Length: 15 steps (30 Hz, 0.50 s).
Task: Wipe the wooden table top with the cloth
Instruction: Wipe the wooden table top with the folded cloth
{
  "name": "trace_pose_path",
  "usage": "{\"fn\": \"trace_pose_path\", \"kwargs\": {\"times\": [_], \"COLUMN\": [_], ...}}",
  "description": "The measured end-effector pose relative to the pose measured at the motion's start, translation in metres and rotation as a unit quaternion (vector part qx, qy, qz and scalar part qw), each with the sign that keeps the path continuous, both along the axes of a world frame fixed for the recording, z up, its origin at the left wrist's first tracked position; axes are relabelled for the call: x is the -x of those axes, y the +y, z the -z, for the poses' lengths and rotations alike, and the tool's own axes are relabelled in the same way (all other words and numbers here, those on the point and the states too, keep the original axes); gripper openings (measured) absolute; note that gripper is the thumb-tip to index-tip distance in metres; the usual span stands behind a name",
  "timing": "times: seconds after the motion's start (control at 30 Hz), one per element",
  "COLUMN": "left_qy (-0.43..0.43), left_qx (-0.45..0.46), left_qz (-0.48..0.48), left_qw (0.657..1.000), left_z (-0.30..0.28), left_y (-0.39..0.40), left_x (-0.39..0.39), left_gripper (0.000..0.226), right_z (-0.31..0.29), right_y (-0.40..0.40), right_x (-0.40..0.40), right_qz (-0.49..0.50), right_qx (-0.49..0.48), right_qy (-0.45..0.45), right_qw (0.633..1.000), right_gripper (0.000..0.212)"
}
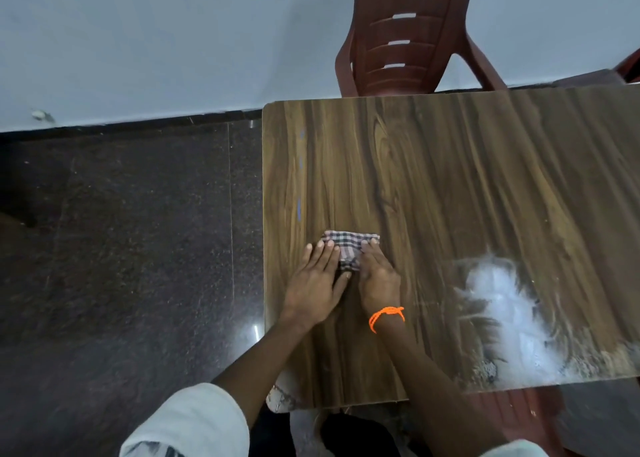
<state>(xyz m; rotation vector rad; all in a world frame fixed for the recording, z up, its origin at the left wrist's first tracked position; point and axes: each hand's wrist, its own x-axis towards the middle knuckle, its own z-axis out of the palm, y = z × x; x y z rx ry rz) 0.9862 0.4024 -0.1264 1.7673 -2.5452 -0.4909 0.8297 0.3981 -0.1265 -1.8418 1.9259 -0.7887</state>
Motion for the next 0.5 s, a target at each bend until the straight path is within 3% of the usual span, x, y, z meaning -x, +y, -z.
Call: {"fn": "trace_pose_path", "kwargs": {"times": [0.3,0.5], "left_qy": [0.017,0.01], "left_qx": [-0.027,-0.061], "left_qz": [-0.014,-0.001], "left_qw": [0.999,0.998], "left_z": [-0.003,-0.011], "left_y": [0.12,0.116], "left_x": [-0.013,0.017], "left_gripper": [0.074,0.075], "right_z": [0.005,-0.004], "right_y": [0.101,0.113], "right_x": [0.012,0.032], "right_qz": [-0.118,-0.045], "right_qx": [-0.018,-0.04], "right_qy": [0.026,0.014], "right_qw": [0.992,0.998], "right_gripper": [0.038,0.041]}}
